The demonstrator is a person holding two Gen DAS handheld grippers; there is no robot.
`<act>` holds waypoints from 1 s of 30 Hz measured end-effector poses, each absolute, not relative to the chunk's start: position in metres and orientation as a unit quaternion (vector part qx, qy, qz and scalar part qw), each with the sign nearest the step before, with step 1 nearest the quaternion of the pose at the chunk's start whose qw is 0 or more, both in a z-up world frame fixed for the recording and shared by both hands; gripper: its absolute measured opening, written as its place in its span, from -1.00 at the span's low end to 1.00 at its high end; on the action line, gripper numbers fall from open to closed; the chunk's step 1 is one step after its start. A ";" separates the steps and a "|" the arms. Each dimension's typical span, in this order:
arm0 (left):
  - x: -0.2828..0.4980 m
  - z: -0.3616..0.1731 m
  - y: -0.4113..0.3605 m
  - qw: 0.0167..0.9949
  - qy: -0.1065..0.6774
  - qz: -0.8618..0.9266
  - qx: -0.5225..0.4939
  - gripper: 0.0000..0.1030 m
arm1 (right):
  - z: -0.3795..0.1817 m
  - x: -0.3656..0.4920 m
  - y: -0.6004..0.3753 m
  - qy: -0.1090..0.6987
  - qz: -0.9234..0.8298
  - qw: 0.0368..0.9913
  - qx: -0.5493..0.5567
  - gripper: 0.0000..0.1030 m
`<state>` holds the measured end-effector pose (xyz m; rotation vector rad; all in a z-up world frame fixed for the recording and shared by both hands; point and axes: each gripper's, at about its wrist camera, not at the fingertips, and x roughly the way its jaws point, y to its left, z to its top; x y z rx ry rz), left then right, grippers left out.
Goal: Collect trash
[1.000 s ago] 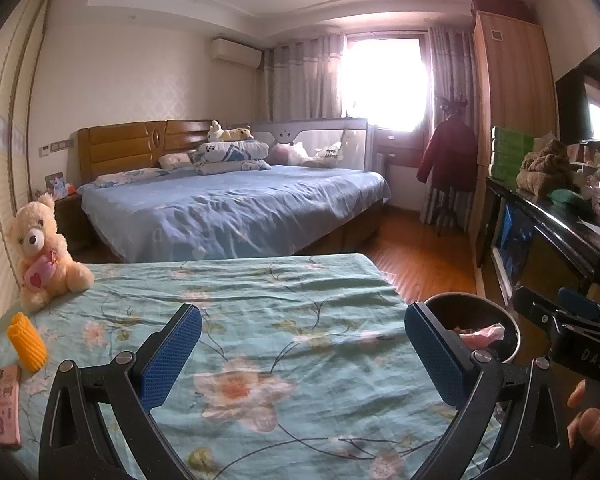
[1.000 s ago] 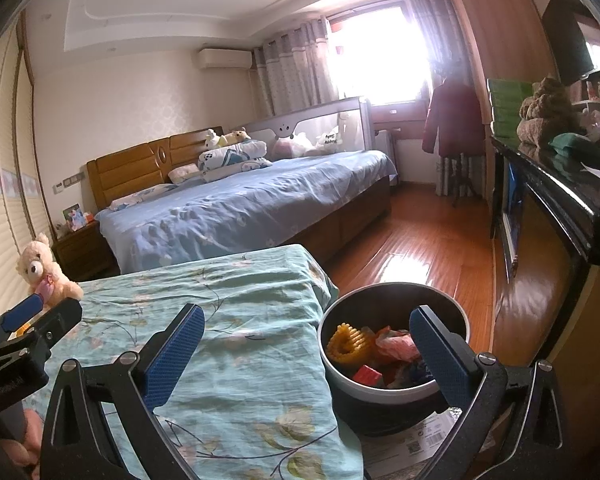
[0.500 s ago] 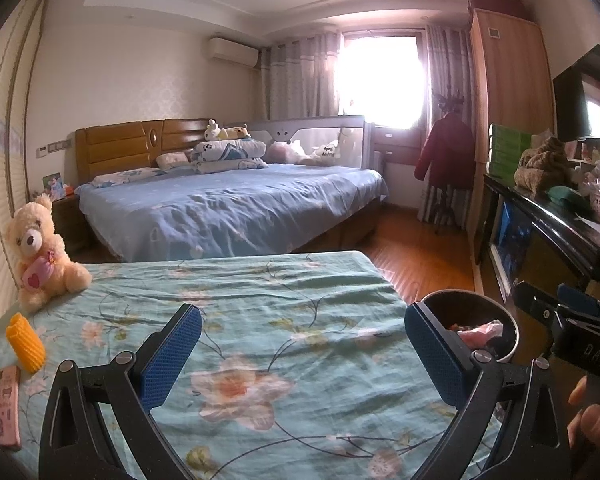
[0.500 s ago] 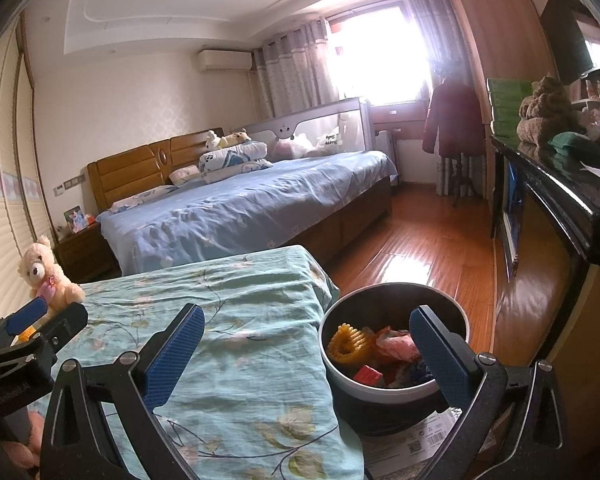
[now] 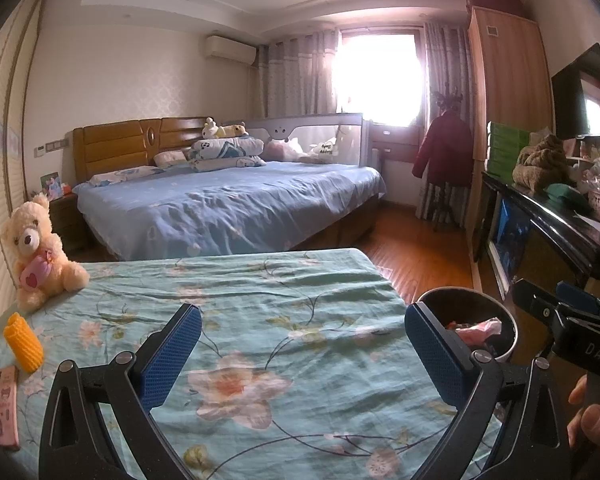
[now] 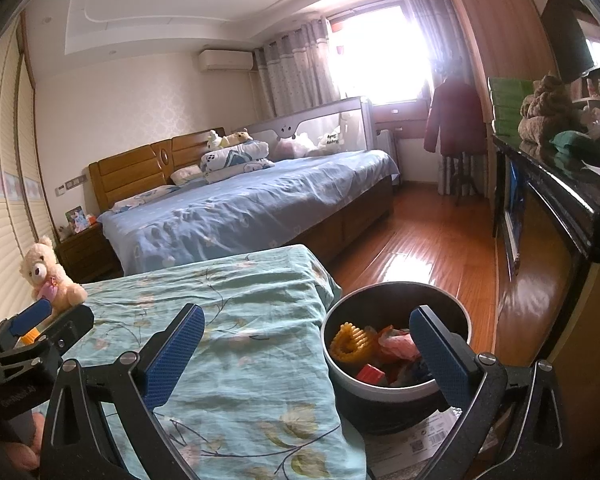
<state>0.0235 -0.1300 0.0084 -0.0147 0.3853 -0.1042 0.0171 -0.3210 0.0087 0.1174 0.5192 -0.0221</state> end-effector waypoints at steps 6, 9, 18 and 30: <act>0.025 0.008 -0.131 0.980 0.192 -0.053 -0.007 0.98 | 0.008 0.017 -0.319 0.258 -0.010 0.964 0.059 1.00; 0.024 0.009 -0.130 0.980 0.192 -0.053 -0.007 0.98 | 0.008 0.017 -0.319 0.257 -0.010 0.964 0.059 1.00; 0.025 0.008 -0.131 0.980 0.192 -0.054 -0.007 0.98 | 0.008 0.017 -0.320 0.258 -0.010 0.964 0.059 1.00; 0.026 0.007 -0.129 0.979 0.195 -0.055 -0.007 0.98 | 0.008 0.016 -0.315 0.259 -0.008 0.964 0.060 1.00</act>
